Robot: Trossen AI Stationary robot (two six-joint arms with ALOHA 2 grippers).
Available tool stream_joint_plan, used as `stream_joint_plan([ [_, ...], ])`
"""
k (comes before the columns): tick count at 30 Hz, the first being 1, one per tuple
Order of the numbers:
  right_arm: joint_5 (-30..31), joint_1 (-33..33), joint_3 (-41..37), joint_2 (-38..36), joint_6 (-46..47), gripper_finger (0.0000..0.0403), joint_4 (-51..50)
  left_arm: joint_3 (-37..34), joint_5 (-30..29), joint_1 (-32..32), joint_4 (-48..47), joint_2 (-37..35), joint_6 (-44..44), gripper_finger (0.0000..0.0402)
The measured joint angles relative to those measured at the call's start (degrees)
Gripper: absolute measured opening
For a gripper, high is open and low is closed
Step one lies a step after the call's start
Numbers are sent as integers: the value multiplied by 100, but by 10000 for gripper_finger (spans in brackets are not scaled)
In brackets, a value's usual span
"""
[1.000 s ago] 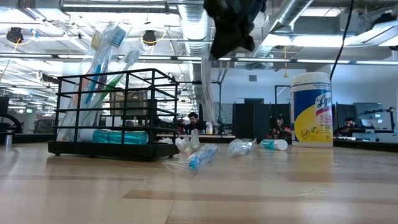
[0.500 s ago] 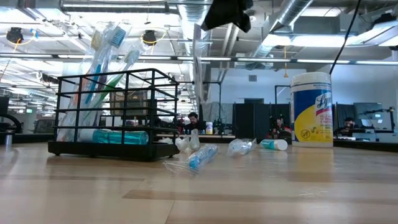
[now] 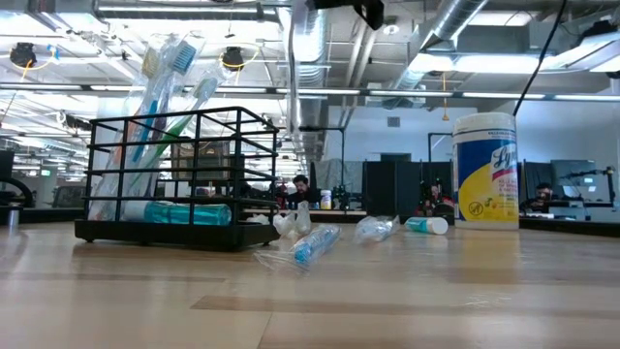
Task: Pick & Place toothbrushing station
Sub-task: Put the purple toothbrush into the wire organizer
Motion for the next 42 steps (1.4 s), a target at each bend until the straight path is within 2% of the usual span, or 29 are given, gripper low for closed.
stream_joint_plan([
  [13, -4, 215, 132, -80, -212, 0, 87, 0, -8, 494, 617, 577, 131, 99],
  [23, -6, 295, 338, -80, -357, 0, 86, 0, -38, 525, 1230, 747, 460, 153],
  [28, -4, 293, 339, -78, -371, 0, 120, 0, -102, 550, 1416, 747, 509, 166],
  [35, -4, 293, 339, -76, -382, 0, 146, 9, -93, 661, 1747, 998, 596, 158],
  [42, -5, 293, 341, -76, -382, 0, 120, 2, -81, 662, 2012, 1247, 640, 132],
])
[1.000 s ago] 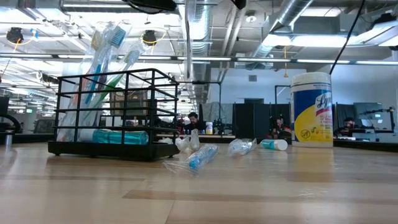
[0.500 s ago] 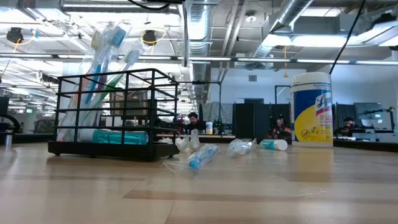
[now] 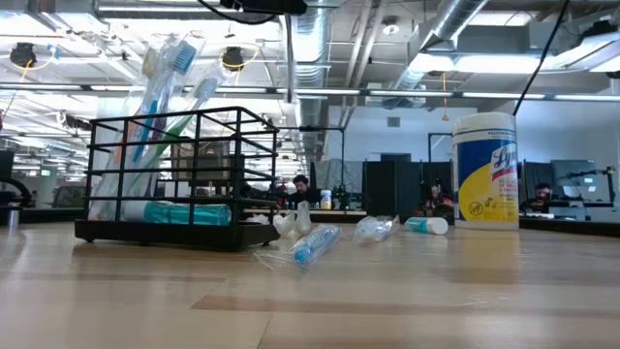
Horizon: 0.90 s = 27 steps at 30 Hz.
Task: Pick & Place toothbrushing station
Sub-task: Put the purple toothbrush into the wire organizer
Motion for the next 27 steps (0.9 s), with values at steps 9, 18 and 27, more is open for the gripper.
stream_joint_plan([
  [9, 0, 0, 0, 2, -2, 0, -42, -2, 9, -15, 51, 5, 0, 76],
  [18, 0, 0, 0, 2, -2, 0, -104, -2, 254, -66, 73, 5, 0, 25],
  [27, 0, -2, 2, 2, -25, 0, -166, -2, 285, -72, 64, 5, -2, 7],
])
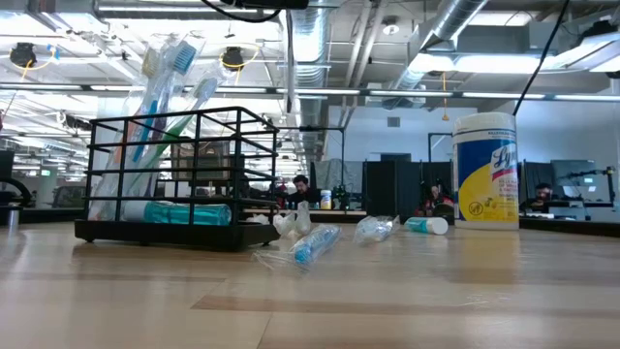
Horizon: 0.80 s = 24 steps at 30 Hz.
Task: Pick & Place toothbrushing station
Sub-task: Put the purple toothbrush into the wire organizer
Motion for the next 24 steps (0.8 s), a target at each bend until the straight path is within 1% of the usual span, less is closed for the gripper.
stream_joint_plan([
  [9, 0, 0, 0, 2, -36, 0, -28, 0, -11, -9, -104, 0, -2, 5],
  [13, -2, 2, 0, 2, -36, 0, -125, 2, -57, -33, -316, -151, -59, 5],
  [18, -2, 0, 0, 4, -37, 0, -225, 4, -91, -155, -674, -609, -267, 5],
  [24, -2, 1, 0, 4, -36, 0, -225, 2, -83, -277, -1498, -1128, -813, 5],
])
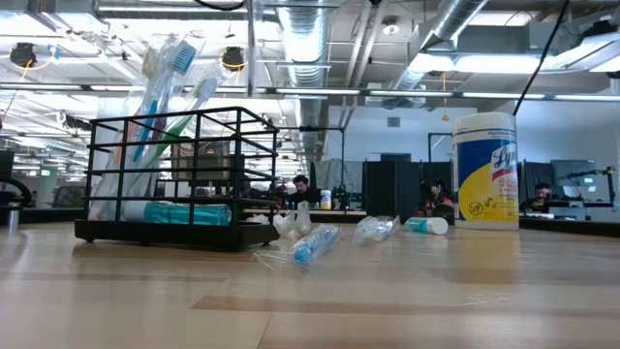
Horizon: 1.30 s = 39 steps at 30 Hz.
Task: Pick & Place toothbrushing station
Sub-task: Put the purple toothbrush into the wire organizer
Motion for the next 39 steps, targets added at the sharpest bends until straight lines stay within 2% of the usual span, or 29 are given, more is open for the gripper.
stream_joint_plan([
  [12, 0, -1, -2, 0, 8, 0, -10, -10, -182, -11, -816, -693, -390, 5],
  [20, 0, -1, -4, 0, 16, 0, -62, -635, -183, 189, -844, -987, -798, 5],
  [31, 0, -1, -4, 0, 16, 0, -85, -1362, 836, 244, -839, -1806, -1707, 5],
  [34, 0, -1, -4, 0, 17, 0, -85, -1465, 1125, 244, -817, -1875, -1939, 5],
  [39, 0, -1, -4, 0, 15, 0, -83, -1574, 1264, 244, -817, -1873, -2195, 5],
])
